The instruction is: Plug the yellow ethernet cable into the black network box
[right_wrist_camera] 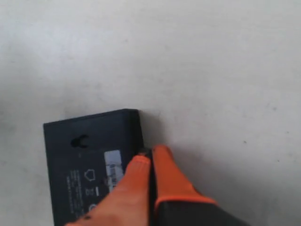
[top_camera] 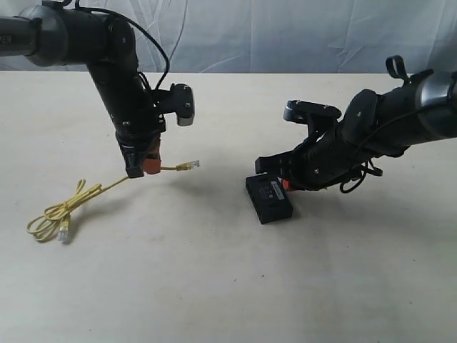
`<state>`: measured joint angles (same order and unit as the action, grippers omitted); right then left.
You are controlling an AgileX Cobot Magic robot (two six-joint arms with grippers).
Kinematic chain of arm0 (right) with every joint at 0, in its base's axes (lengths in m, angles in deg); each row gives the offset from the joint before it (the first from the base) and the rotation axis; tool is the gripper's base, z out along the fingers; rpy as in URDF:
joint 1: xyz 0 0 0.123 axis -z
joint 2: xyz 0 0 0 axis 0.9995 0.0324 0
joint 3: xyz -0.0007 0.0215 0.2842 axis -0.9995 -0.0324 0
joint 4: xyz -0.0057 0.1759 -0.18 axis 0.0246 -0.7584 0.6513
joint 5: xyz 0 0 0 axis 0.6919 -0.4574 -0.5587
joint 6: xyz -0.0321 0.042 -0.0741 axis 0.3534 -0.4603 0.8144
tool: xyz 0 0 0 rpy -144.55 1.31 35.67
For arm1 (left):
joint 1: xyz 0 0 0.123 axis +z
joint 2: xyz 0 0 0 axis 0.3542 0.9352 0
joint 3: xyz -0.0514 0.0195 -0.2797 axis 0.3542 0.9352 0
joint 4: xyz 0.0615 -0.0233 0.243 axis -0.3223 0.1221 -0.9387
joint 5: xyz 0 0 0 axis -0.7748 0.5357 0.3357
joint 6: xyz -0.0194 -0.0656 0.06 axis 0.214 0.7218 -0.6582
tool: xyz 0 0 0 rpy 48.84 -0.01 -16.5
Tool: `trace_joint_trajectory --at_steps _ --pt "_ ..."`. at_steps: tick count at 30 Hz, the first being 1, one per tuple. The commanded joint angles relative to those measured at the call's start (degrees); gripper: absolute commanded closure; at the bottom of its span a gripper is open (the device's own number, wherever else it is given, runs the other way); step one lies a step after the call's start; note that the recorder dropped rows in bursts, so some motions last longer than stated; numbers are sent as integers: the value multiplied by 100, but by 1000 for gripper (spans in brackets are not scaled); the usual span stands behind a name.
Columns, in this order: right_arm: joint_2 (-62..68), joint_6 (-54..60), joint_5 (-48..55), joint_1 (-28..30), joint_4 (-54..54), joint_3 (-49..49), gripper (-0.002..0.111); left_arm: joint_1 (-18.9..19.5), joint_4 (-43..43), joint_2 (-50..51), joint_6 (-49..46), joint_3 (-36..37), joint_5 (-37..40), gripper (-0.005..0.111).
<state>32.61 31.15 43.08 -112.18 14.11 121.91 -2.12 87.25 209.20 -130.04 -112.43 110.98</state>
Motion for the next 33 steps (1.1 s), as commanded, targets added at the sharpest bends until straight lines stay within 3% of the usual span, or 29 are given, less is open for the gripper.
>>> trace_joint_trajectory --at_steps 1,5,10,24,33 --pt "4 20 -89 -10 -25 29 109 -12 236 -84 -13 42 32 107" --pt "-117 33 -49 0 -25 29 109 -12 404 -435 10 455 -332 107" --pt "-261 47 299 323 7 29 109 -25 744 -1197 5 1773 -1248 107" --pt "-261 418 760 540 -224 29 109 -1198 293 -1174 479 1855 -1725 107" --pt "-261 418 747 514 -326 29 109 -1392 268 -636 779 1855 -1908 107"
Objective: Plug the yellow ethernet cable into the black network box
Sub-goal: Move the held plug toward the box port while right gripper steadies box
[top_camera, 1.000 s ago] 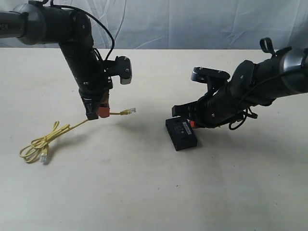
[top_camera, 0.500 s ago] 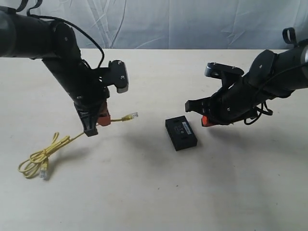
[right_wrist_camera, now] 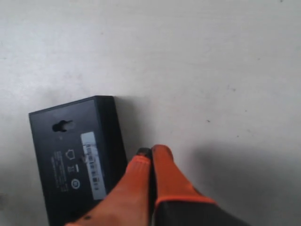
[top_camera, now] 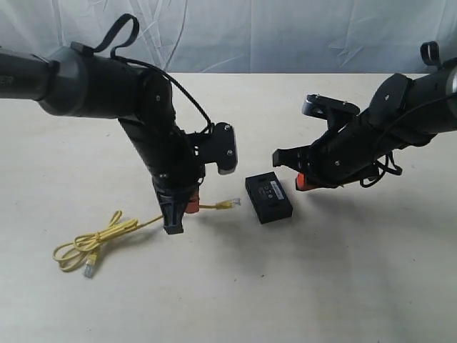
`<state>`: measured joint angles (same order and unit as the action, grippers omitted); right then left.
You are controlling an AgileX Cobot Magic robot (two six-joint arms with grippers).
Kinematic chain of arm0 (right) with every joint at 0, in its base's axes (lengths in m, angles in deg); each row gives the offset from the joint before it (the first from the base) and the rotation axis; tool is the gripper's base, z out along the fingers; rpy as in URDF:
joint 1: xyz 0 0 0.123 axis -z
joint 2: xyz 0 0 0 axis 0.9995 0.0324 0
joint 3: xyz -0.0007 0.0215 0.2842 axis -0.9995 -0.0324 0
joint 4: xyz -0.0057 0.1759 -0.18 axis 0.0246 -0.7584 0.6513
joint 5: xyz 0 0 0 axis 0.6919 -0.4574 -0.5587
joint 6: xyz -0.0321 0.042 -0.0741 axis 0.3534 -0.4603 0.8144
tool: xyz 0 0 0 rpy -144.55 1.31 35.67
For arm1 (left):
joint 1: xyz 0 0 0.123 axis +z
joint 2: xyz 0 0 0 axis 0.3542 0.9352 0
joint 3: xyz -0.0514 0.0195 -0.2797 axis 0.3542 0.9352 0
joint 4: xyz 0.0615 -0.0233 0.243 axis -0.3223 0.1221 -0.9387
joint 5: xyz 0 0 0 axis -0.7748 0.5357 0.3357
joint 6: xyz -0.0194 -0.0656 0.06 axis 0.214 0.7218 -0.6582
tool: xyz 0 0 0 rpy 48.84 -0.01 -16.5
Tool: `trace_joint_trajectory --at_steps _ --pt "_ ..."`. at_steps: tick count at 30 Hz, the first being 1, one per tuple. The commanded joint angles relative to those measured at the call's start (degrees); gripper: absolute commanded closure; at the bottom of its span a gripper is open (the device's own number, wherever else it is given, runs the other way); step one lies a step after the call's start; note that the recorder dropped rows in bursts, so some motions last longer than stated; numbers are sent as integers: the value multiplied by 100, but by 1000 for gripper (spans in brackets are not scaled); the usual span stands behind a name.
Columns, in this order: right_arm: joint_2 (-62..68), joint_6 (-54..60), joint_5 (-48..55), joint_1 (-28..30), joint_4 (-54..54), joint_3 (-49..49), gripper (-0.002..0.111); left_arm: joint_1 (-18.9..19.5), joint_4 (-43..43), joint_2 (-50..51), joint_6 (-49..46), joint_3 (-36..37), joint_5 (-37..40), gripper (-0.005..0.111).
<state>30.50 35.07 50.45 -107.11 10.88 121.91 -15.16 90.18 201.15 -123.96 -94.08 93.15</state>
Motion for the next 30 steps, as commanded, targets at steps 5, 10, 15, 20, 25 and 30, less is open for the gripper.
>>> trace_joint_trajectory --at_steps 5,10,15,20,25,30 --pt "-50 26 -26 7 -12 29 109 -263 -60 194 182 -27 -263 107" --pt "-50 26 -35 -16 -12 29 109 -311 -97 221 233 -88 -328 107" --pt "-25 26 -139 -182 -1 29 109 -311 -147 229 366 -88 -498 107" --pt "52 26 -275 -276 -105 29 109 -311 -149 254 366 -88 -528 107" --pt "52 26 -275 -276 -105 29 109 -311 -149 419 422 -163 -609 107" --pt "52 26 -286 -276 -128 29 109 -311 -149 420 456 -209 -673 107"
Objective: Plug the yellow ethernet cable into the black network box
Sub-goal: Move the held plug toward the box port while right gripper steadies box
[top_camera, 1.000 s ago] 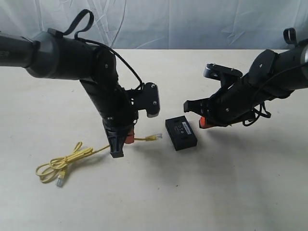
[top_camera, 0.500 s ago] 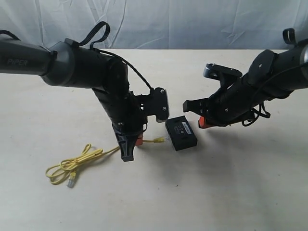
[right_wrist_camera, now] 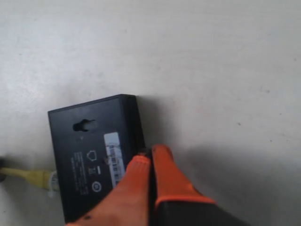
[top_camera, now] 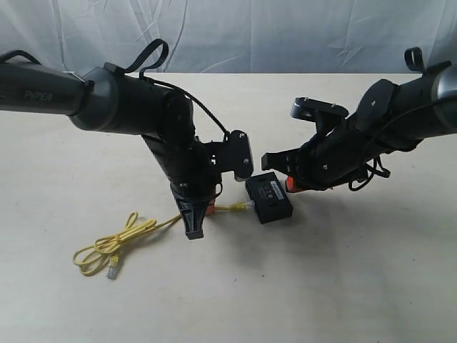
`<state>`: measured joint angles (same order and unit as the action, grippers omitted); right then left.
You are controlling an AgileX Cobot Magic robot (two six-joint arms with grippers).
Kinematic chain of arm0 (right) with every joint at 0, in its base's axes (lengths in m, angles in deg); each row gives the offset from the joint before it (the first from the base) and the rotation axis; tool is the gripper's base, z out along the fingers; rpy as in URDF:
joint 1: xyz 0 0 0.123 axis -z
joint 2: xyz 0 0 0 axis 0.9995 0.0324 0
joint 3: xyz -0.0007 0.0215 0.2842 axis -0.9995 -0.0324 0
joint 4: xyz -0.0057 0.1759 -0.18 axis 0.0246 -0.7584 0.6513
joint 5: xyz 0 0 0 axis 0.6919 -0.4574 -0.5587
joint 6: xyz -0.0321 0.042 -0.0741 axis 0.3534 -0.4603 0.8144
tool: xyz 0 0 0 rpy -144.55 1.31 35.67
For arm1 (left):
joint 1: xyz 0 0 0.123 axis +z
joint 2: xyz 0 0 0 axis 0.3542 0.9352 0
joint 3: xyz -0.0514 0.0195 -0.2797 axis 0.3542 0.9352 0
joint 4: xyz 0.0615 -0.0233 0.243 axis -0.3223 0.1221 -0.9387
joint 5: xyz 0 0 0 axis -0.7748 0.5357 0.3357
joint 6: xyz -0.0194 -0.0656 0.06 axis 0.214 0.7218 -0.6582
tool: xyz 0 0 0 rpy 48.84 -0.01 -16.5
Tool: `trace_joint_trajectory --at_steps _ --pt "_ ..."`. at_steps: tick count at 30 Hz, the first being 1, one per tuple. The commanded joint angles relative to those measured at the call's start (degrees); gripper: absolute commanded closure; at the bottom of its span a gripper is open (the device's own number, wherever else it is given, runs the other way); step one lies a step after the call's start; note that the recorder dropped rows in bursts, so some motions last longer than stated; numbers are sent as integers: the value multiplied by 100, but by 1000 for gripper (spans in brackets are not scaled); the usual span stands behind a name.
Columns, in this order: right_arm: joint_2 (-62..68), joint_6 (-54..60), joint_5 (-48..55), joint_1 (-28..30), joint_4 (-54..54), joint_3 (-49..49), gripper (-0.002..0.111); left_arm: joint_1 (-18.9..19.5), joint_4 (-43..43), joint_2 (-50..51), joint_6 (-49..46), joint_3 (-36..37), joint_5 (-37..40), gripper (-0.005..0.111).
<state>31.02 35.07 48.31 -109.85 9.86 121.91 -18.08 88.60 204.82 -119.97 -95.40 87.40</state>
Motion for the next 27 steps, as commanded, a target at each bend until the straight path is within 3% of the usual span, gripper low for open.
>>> trace_joint_trajectory --at_steps 1,15,27 --pt "0 26 -72 -2 -26 29 109 -19 8 52 89 -74 -109 107" --pt "0 26 43 -2 -137 29 109 -19 -334 52 708 -74 -305 107" --pt "0 26 104 -2 -173 29 109 -111 -690 52 636 -74 -293 107"
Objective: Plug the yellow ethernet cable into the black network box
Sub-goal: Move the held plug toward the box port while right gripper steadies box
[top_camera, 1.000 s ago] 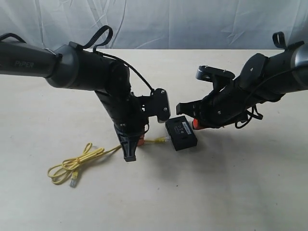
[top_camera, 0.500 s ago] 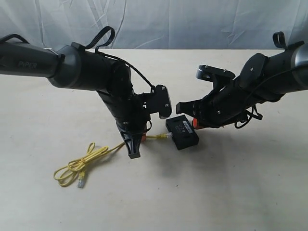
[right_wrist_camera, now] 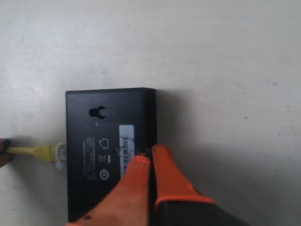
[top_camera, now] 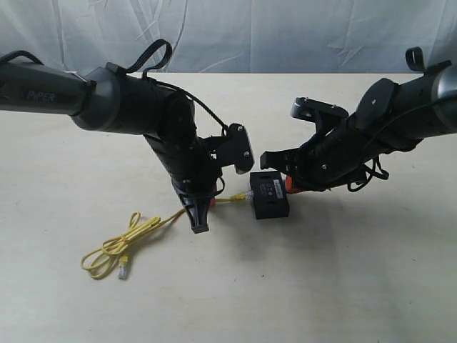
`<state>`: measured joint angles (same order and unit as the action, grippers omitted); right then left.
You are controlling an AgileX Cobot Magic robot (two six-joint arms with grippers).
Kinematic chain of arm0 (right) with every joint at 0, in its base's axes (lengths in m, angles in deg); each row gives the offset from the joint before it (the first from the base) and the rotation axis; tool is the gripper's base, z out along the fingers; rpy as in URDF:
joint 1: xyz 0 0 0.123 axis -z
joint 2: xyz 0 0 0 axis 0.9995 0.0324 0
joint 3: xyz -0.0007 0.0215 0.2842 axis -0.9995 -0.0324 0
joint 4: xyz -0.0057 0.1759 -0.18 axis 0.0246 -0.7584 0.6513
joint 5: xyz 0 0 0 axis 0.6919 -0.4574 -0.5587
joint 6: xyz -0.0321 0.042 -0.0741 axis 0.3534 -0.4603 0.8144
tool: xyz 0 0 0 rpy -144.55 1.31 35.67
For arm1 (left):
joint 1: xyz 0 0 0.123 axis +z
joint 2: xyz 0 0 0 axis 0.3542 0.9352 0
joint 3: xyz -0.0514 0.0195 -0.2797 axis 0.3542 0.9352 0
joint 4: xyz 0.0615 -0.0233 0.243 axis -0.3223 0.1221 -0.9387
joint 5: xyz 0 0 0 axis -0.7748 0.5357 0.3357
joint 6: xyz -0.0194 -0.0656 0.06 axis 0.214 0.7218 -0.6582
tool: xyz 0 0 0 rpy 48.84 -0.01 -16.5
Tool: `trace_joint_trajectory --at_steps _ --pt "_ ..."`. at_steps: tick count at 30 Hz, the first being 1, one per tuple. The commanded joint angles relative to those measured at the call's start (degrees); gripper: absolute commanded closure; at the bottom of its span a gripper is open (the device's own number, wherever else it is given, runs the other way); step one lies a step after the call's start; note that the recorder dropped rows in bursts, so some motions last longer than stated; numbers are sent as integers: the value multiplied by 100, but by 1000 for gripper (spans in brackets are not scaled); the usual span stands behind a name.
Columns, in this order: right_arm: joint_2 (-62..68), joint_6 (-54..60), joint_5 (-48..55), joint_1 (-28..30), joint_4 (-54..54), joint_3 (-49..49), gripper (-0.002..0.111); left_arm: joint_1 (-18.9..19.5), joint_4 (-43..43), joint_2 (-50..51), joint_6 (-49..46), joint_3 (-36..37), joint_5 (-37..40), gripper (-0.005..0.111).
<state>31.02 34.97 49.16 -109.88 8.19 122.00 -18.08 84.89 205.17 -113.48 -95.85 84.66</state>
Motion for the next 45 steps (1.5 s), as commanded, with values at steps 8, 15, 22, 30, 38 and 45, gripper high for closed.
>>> trace_joint_trajectory --at_steps 8,15,22,30,38,45 --pt "0 37 -16 2 -29 20 109 -343 -798 18 17 -29 -59 107" --pt "0 37 -16 2 -40 20 109 -341 -917 18 466 -306 137 107" --pt "0 37 40 2 -128 20 109 -345 -917 18 617 -413 390 107" --pt "0 37 48 2 -178 20 109 -354 -935 18 615 -413 451 107" --pt "0 37 25 2 -176 20 109 -354 -1353 18 590 -413 625 107" --pt "0 37 25 2 -176 20 109 -354 -1188 18 228 -413 646 107"
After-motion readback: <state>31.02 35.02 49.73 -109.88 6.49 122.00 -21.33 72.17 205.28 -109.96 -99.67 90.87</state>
